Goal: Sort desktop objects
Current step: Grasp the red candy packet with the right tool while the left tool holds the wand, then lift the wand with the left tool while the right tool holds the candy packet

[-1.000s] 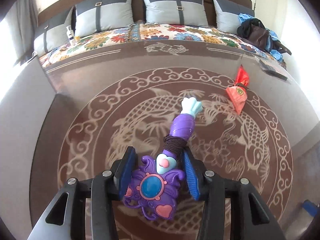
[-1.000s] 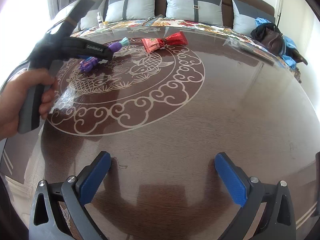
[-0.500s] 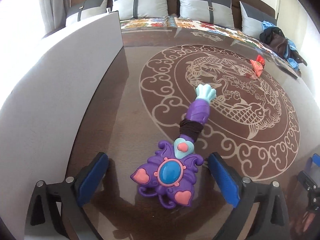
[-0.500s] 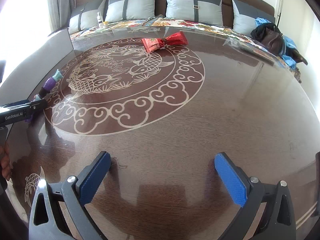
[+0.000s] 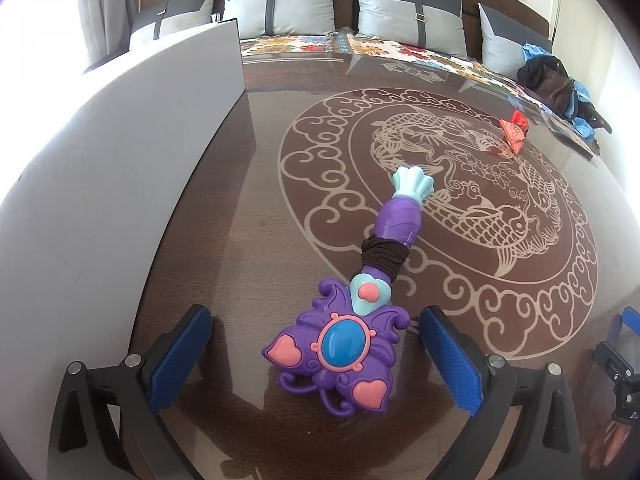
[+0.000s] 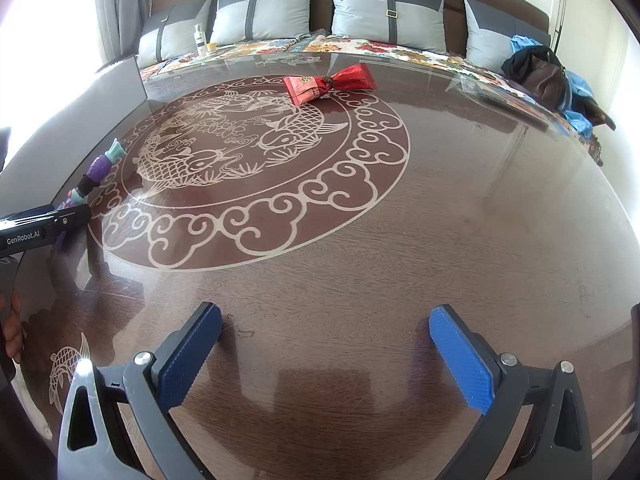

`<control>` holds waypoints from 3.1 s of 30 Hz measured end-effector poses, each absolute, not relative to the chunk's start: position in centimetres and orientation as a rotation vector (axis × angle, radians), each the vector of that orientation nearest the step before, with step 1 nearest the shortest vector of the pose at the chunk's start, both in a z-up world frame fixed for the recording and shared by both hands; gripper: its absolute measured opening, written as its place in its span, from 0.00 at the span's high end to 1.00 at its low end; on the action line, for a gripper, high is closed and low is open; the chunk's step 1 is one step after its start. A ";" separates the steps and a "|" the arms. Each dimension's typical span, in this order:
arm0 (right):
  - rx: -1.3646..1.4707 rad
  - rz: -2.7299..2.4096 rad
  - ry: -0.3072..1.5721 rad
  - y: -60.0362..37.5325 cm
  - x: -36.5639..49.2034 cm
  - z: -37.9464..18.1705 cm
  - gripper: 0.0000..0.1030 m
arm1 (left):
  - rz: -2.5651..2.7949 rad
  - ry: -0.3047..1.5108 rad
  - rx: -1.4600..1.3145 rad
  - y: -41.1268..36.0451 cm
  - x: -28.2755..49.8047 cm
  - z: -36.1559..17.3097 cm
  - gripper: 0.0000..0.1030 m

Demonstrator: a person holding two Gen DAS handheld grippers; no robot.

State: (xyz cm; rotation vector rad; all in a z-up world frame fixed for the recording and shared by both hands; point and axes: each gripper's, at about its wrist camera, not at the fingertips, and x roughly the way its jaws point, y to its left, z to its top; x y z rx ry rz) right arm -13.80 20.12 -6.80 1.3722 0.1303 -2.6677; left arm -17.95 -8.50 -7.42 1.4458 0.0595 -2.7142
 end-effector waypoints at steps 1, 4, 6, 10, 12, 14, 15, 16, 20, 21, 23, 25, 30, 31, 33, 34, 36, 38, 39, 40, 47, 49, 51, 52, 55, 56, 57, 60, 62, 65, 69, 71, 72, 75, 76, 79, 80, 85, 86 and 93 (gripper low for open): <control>1.369 -2.667 0.130 20.1 -13.7 -6.8 0.00 | -2.714 0.060 1.446 -8.5 -18.0 -7.4 0.00; 1.405 -2.636 0.104 20.1 -14.7 -6.5 0.00 | -2.714 0.060 1.445 -8.5 -18.0 -7.4 0.00; 1.388 -2.590 -0.040 20.6 -16.7 -6.0 0.00 | -2.714 0.060 1.446 -8.5 -18.0 -7.4 0.00; 1.430 -2.568 -0.343 21.4 -24.0 -5.2 0.17 | -2.714 0.061 1.446 -8.5 -18.1 -7.4 0.00; 1.451 -2.559 -0.442 21.1 -28.3 -5.1 0.27 | -2.715 0.061 1.446 -8.5 -18.1 -7.4 0.00; 1.470 -2.572 -0.523 20.8 -32.0 -4.9 0.28 | -2.715 0.060 1.446 -8.5 -18.1 -7.4 0.00; 1.456 -2.588 -0.577 20.7 -33.5 -4.7 0.28 | -2.715 0.060 1.446 -8.5 -18.1 -7.4 0.00; 1.437 -2.593 -0.640 20.6 -34.8 -4.5 0.28 | -2.715 0.061 1.445 -8.5 -18.1 -7.5 0.00; 1.511 -2.603 -0.724 19.4 -39.2 -4.9 0.27 | -2.715 0.061 1.445 -8.5 -18.1 -7.5 0.00; 1.519 -2.633 -0.679 18.8 -39.7 -4.7 0.29 | -2.715 0.061 1.445 -8.5 -18.1 -7.5 0.00; 1.548 -2.661 -0.531 17.5 -40.6 -4.5 0.42 | -2.715 0.062 1.444 -8.5 -18.1 -7.5 0.00; 1.548 -2.651 -0.369 16.5 -40.5 -4.7 0.75 | -2.715 0.062 1.444 -8.6 -18.1 -7.4 0.00; 1.443 -2.568 0.017 14.5 -35.4 -5.2 0.76 | -2.714 0.061 1.444 -8.5 -18.0 -7.4 0.00; 1.417 -2.542 0.086 14.2 -33.4 -5.2 0.76 | -2.714 0.061 1.444 -8.6 -18.0 -7.4 0.00; 1.359 -2.500 0.219 13.5 -28.6 -5.5 0.76 | -2.714 0.061 1.443 -8.6 -18.0 -7.4 0.00; 1.325 -2.485 0.285 13.3 -25.8 -5.7 0.76 | -2.714 0.061 1.443 -8.6 -18.0 -7.4 0.00; 1.253 -2.465 0.370 13.1 -20.7 -5.8 0.76 | -2.714 0.060 1.443 -8.6 -18.0 -7.4 0.00; 1.201 -2.458 0.400 13.4 -16.3 -6.0 0.76 | -2.714 0.060 1.443 -8.6 -18.0 -7.4 0.00; 1.183 -2.462 0.399 13.6 -14.5 -6.1 0.76 | -2.713 0.060 1.444 -8.6 -18.0 -7.4 0.00; 1.169 -2.471 0.392 13.8 -13.0 -6.1 0.76 | -2.713 0.060 1.443 -8.6 -18.0 -7.4 0.00; 1.175 -2.565 0.318 14.6 -10.6 -6.4 0.50 | -2.714 0.060 1.443 -8.6 -18.0 -7.4 0.00; 1.179 -2.578 0.282 15.1 -10.9 -6.6 0.39 | -2.714 0.060 1.443 -8.6 -18.0 -7.4 0.00; 1.209 -2.570 0.215 15.7 -11.5 -6.7 0.34 | -2.714 0.060 1.443 -8.6 -18.0 -7.4 0.00; 1.211 -2.570 0.194 15.8 -11.7 -6.7 0.34 | -2.714 0.060 1.443 -8.6 -18.0 -7.4 0.00; 1.215 -2.588 0.236 15.3 -11.6 -6.7 0.29 | -2.714 0.060 1.443 -8.6 -18.0 -7.4 0.00; 1.223 -2.593 0.226 15.4 -11.6 -6.7 0.28 | -2.714 0.060 1.443 -8.6 -18.0 -7.4 0.00; 1.234 -2.591 0.203 15.6 -11.7 -6.8 0.25 | -2.714 0.060 1.443 -8.6 -18.0 -7.4 0.00; 1.239 -2.598 0.212 15.5 -11.9 -6.8 0.23 | -2.714 0.060 1.443 -8.6 -18.0 -7.4 0.00; 1.243 -2.598 0.202 15.6 -12.0 -6.8 0.22 | -2.714 0.060 1.443 -8.6 -18.0 -7.4 0.00; 1.243 -2.600 0.204 15.6 -11.9 -6.8 0.22 | -2.714 0.060 1.443 -8.6 -18.0 -7.4 0.00; 1.246 -2.603 0.202 15.6 -12.0 -6.8 0.20 | -2.714 0.059 1.443 -8.6 -18.0 -7.4 0.00; 1.249 -2.604 0.200 15.6 -12.0 -6.8 0.19 | -2.714 0.059 1.443 -8.6 -18.0 -7.4 0.00; 1.250 -2.606 0.201 15.6 -12.0 -6.8 0.19 | -2.714 0.059 1.443 -8.6 -18.0 -7.4 0.00; 1.253 -2.608 0.200 15.6 -12.0 -6.8 0.18 | -2.714 0.059 1.443 -8.6 -18.0 -7.4 0.00; 1.254 -2.609 0.201 15.6 -12.0 -6.8 0.18 | -2.714 0.059 1.443 -8.6 -18.0 -7.4 0.00; 1.258 -2.612 0.199 15.7 -12.1 -6.9 0.17 | -2.714 0.060 1.443 -8.6 -18.0 -7.4 0.00; 1.260 -2.613 0.199 15.7 -12.1 -6.9 0.16 | -2.714 0.060 1.443 -8.6 -18.0 -7.4 0.00; 1.262 -2.613 0.197 15.7 -12.1 -6.9 0.16 | -2.714 0.059 1.443 -8.6 -18.0 -7.4 0.00; 1.262 -2.613 0.197 15.7 -12.1 -6.9 0.16 | -2.714 0.059 1.443 -8.6 -18.0 -7.4 0.00; 1.262 -2.614 0.197 15.8 -12.1 -6.8 0.15 | -2.714 0.059 1.443 -8.6 -18.0 -7.4 0.00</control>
